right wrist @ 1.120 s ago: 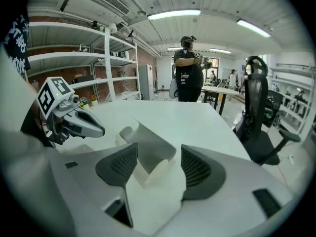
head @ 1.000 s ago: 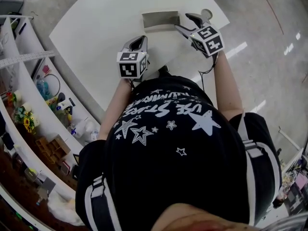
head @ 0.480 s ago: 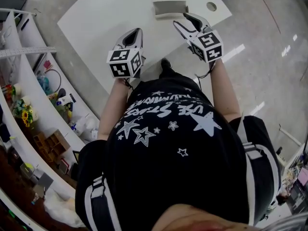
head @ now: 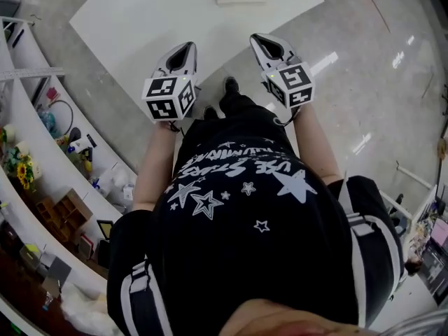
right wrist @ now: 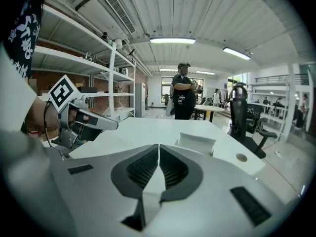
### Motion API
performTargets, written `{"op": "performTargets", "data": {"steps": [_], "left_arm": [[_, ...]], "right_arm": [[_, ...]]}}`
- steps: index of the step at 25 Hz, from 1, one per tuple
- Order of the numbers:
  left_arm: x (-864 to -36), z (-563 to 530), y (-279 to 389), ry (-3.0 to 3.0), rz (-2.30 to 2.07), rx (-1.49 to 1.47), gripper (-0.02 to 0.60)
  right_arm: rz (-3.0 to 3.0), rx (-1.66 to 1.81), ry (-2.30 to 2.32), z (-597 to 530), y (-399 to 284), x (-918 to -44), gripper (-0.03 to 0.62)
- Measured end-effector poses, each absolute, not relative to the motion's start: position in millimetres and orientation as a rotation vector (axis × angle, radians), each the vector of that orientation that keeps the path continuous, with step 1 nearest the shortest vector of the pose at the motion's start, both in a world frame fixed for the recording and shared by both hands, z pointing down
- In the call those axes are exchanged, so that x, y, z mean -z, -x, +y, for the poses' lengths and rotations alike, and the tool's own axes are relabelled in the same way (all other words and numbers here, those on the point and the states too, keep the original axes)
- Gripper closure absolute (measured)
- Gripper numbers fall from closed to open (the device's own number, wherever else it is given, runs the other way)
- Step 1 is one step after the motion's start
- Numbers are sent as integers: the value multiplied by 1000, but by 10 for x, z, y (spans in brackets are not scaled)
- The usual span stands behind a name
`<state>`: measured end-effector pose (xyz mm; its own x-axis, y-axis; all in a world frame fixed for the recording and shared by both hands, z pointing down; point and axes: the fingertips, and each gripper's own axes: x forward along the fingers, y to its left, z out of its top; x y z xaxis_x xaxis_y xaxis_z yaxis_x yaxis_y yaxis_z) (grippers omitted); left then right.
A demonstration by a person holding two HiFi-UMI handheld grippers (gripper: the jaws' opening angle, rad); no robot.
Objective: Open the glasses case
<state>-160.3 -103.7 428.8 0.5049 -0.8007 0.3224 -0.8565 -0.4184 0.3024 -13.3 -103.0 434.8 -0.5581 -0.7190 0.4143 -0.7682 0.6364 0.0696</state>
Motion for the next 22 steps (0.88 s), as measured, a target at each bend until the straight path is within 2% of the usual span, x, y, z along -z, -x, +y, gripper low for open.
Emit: {"op": "performTargets", "data": {"steps": [12,22], "left_arm": [[-4242,-678,1536,-2269,-1453,-113,569],[-3886,-131,990,-2286,-1524,-65,569]], "right_arm": [[-2455,-159,-1032,-706,100,-4549,579],[-2543,-115,-1062,-178,-453,-4163,579]]}}
